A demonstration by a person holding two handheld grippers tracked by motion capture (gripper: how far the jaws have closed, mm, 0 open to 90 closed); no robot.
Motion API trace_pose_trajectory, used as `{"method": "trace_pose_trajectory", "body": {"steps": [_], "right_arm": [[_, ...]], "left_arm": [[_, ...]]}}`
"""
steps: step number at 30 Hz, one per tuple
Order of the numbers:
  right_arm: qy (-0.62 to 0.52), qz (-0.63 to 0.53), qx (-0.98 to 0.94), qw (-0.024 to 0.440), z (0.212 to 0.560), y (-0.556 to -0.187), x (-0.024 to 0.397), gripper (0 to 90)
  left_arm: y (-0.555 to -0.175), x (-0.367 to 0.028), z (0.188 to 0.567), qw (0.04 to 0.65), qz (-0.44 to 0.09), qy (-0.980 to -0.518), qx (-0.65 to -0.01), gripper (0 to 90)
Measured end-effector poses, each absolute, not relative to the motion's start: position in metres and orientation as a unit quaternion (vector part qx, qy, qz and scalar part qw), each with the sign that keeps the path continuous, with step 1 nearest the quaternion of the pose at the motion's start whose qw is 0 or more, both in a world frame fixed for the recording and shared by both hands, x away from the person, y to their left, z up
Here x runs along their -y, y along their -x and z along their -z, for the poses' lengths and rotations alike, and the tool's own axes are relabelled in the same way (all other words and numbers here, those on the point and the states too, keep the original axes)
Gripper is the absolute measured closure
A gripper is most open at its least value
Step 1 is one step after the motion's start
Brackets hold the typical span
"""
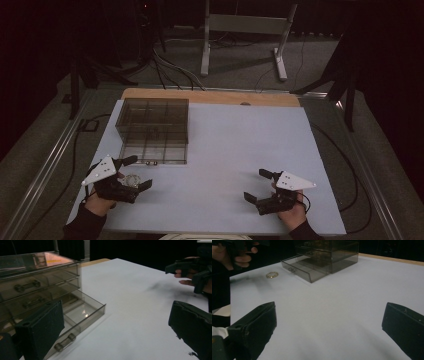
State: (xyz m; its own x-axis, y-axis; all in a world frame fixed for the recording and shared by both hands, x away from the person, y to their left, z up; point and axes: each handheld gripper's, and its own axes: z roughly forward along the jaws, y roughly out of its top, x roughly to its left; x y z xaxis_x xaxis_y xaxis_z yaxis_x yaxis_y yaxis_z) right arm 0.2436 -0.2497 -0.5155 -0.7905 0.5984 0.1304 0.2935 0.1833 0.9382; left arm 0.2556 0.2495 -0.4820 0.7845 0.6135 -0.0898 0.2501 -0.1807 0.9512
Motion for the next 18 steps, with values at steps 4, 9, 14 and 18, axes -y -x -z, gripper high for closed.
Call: {"method": "trace_pose_trajectory", "body": {"steps": [4,9,14,18], "right_arm": [[-0.295,-0.565,-0.758,0.135,0.516,-0.244,0.250,0.0],[-0.291,-0.564,-0.761,0.137,0.515,-0.243,0.249,0.0],[-0.291,-0.563,-0.761,0.137,0.515,-0.242,0.249,0.0],[-0.291,-0.565,-0.760,0.138,0.514,-0.242,0.250,0.0]], "left_arm": [[-0.257,-0.254,0.483,0.562,-0.161,-0.753,-0.301,1.3],[-0.261,-0.265,0.488,0.530,-0.162,-0.763,-0.332,4.5],[-0.264,-0.272,0.492,0.514,-0.160,-0.764,-0.356,7.7],[-0.264,-0.279,0.493,0.508,-0.165,-0.761,-0.369,16.2]]}}
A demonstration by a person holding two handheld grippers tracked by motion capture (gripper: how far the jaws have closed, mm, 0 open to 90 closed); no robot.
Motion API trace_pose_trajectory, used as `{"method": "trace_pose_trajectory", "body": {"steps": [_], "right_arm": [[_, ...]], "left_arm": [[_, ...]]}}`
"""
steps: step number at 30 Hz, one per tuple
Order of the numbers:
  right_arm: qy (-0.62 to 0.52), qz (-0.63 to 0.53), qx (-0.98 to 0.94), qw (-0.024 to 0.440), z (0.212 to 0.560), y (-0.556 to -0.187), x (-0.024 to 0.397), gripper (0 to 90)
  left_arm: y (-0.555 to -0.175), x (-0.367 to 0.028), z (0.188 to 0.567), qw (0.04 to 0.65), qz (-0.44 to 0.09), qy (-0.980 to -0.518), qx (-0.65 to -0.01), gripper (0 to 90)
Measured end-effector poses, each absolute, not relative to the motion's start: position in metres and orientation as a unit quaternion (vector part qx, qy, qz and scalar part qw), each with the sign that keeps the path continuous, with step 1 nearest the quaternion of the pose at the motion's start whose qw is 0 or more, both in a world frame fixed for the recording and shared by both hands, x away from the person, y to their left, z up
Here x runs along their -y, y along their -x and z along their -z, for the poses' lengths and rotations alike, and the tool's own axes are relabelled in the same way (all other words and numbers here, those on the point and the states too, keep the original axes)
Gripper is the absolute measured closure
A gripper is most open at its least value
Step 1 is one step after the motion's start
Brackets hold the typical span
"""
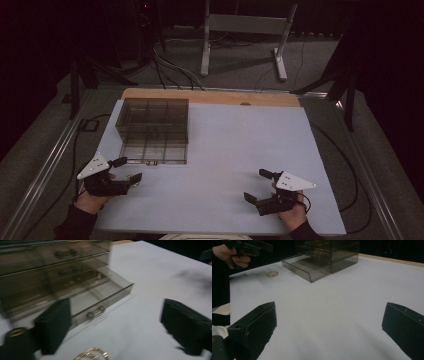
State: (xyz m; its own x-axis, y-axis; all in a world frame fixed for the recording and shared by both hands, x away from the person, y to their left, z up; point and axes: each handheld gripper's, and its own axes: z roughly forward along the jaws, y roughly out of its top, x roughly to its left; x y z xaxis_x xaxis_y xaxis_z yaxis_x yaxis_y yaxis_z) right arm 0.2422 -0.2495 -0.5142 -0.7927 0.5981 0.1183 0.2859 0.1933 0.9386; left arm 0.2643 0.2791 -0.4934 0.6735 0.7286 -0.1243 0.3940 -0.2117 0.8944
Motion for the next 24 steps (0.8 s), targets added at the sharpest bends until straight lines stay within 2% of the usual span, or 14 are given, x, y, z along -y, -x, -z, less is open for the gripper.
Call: {"method": "trace_pose_trajectory", "body": {"steps": [8,12,24], "right_arm": [[-0.289,-0.560,-0.764,0.139,0.515,-0.242,0.249,0.0],[-0.289,-0.561,-0.763,0.140,0.514,-0.242,0.249,0.0],[-0.288,-0.559,-0.765,0.141,0.514,-0.241,0.249,0.0]], "left_arm": [[-0.261,-0.292,0.505,0.473,-0.160,-0.772,-0.393,28.8],[-0.263,-0.294,0.511,0.453,-0.149,-0.785,-0.396,45.0],[-0.268,-0.294,0.521,0.398,-0.131,-0.804,-0.423,62.5]]}}
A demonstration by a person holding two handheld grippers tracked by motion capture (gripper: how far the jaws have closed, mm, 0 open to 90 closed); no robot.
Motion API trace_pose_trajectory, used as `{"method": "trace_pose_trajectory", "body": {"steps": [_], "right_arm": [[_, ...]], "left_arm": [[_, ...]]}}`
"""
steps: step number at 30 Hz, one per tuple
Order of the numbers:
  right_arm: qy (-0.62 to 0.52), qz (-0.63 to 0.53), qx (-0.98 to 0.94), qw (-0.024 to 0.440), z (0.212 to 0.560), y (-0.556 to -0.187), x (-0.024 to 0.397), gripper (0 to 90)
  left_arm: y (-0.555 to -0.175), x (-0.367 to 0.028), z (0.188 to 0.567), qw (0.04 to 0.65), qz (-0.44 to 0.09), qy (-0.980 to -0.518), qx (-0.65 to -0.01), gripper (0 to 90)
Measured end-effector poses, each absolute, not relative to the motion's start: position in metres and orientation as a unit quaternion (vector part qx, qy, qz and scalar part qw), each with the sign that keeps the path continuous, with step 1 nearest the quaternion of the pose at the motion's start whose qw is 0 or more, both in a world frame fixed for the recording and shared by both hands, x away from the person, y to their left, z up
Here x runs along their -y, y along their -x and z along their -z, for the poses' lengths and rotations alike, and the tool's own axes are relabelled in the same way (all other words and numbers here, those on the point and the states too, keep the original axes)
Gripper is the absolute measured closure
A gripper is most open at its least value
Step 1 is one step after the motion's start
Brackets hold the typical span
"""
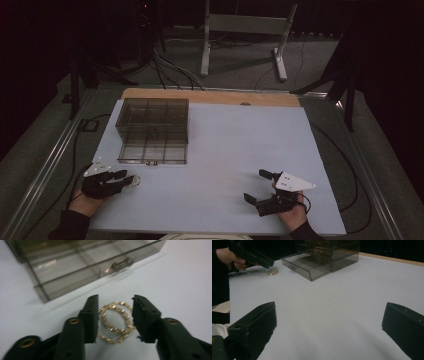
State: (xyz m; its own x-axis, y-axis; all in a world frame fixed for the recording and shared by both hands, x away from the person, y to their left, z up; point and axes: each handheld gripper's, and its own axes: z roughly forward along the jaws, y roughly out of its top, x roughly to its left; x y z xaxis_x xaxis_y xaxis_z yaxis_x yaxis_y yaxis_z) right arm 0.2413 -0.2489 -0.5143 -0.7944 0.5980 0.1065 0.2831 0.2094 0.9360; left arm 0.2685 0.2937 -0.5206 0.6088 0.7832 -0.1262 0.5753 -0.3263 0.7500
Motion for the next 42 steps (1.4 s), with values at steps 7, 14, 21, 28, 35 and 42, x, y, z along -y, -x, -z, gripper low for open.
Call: {"method": "trace_pose_trajectory", "body": {"steps": [7,14,21,28,35,42], "right_arm": [[-0.287,-0.558,-0.766,0.142,0.514,-0.241,0.249,0.0],[-0.287,-0.558,-0.765,0.141,0.514,-0.241,0.249,0.0],[-0.287,-0.557,-0.766,0.142,0.514,-0.241,0.248,0.0],[-0.289,-0.557,-0.766,0.141,0.515,-0.241,0.249,0.0],[-0.290,-0.556,-0.766,0.141,0.515,-0.242,0.249,0.0],[-0.290,-0.558,-0.764,0.141,0.514,-0.242,0.249,0.0]], "left_arm": [[-0.270,-0.292,0.525,0.370,-0.130,-0.812,-0.432,69.5],[-0.270,-0.287,0.526,0.347,-0.139,-0.819,-0.436,76.2],[-0.270,-0.285,0.526,0.337,-0.156,-0.817,-0.441,84.6],[-0.270,-0.283,0.525,0.331,-0.162,-0.818,-0.443,87.6],[-0.268,-0.282,0.516,0.338,-0.167,-0.817,-0.437,87.8],[-0.267,-0.282,0.506,0.346,-0.180,-0.812,-0.435,87.8]]}}
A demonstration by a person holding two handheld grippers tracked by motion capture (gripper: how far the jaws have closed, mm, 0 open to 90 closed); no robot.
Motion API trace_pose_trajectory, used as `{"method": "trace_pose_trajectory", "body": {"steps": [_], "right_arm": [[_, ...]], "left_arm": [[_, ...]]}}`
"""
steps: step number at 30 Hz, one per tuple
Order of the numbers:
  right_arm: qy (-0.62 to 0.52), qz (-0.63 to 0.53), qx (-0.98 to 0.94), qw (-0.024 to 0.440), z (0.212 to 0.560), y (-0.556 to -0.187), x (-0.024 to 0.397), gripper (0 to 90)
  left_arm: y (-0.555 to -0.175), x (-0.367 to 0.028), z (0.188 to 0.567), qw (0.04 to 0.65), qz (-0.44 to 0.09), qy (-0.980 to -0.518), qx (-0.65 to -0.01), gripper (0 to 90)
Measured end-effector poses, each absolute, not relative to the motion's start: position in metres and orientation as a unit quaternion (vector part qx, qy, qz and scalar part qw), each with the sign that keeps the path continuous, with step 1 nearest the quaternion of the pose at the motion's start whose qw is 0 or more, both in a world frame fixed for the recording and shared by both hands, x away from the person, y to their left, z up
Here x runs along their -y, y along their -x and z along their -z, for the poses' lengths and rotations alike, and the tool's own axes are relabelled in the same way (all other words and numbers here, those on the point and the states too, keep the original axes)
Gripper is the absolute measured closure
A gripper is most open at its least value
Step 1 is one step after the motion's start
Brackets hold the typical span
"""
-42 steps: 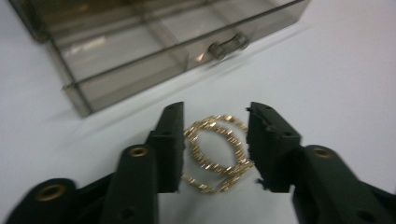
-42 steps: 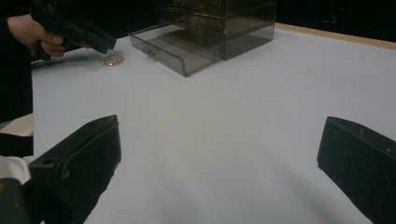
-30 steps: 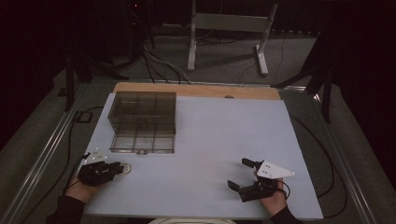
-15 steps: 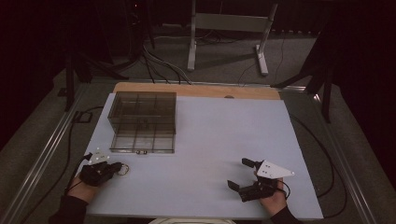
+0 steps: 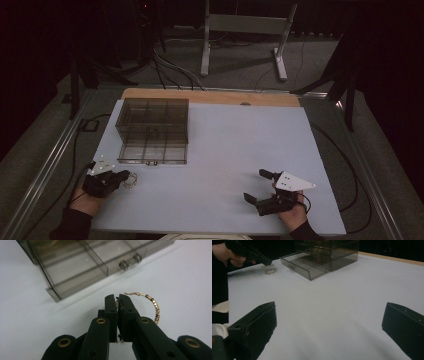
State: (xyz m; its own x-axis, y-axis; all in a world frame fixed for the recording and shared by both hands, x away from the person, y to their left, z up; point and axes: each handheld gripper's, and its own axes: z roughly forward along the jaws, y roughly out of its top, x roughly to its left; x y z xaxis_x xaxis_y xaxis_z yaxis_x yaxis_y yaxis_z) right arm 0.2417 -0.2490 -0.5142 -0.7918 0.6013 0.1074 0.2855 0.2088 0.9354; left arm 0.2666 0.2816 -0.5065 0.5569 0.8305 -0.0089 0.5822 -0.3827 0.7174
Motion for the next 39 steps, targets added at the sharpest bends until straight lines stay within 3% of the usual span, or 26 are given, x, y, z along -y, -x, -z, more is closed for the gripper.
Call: {"method": "trace_pose_trajectory", "body": {"steps": [39], "right_arm": [[-0.291,-0.559,-0.763,0.145,0.515,-0.242,0.249,0.0]], "left_arm": [[-0.304,-0.274,0.466,0.386,-0.226,-0.777,-0.442,87.7]]}}
